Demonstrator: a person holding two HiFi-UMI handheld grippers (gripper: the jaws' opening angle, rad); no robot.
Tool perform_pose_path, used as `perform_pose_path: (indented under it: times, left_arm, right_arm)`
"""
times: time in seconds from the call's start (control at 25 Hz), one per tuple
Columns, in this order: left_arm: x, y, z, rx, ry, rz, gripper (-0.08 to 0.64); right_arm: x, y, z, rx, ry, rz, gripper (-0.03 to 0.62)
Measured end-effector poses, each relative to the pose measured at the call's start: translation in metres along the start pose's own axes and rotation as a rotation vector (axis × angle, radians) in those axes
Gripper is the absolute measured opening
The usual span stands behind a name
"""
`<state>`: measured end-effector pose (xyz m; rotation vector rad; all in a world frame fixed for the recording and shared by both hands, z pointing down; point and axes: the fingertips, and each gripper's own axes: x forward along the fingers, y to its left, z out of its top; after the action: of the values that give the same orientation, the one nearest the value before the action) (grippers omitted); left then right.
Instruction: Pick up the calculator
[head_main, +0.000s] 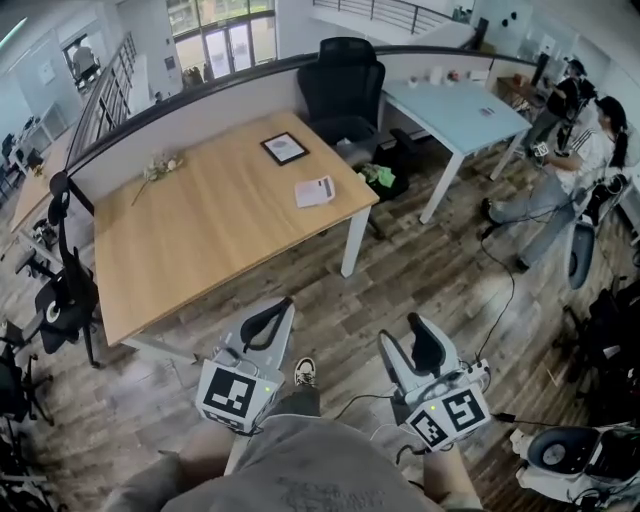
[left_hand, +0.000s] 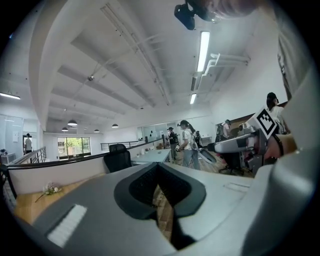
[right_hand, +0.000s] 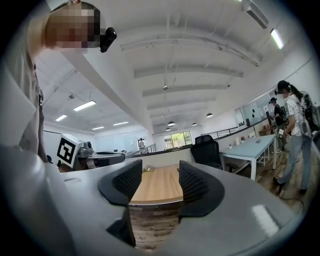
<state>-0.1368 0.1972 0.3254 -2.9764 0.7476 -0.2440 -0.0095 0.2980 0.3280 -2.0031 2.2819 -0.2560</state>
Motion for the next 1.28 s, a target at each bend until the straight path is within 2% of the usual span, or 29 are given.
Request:
perform_pose_path:
  times: [0.2, 0.36, 0.6, 0.92, 1.28]
  left_arm:
    - [0.05, 0.06, 0.003, 0.058, -0.002, -0.033, 0.002]
    - [0.088, 0.101, -0.009, 0.013, 0.03, -0.042, 0.002]
    - [0.121, 0.16, -0.033, 0.032, 0.057, -0.044, 0.002]
    - [0.152, 0.204, -0.059, -0.024, 0.106, -0.013, 0.002]
    - [0.223, 0.237, -0.083, -0.033, 0.179, 0.023, 0.002]
  right_arm:
    - [0.078, -0.031, -0.009, 0.048, 0.059, -0.017, 0.216]
    - [0.14, -0.059, -0.023, 0.085, 0.102, -0.027, 0.216]
    - [0.21, -0.079, -0.038, 0.195, 0.128, -0.019, 0.216]
    - [0.265, -0.111, -0.053, 0.237, 0.178, -0.023, 0.216]
    - [0.333, -0.175, -0.075, 0.287, 0.24, 0.0, 0.216]
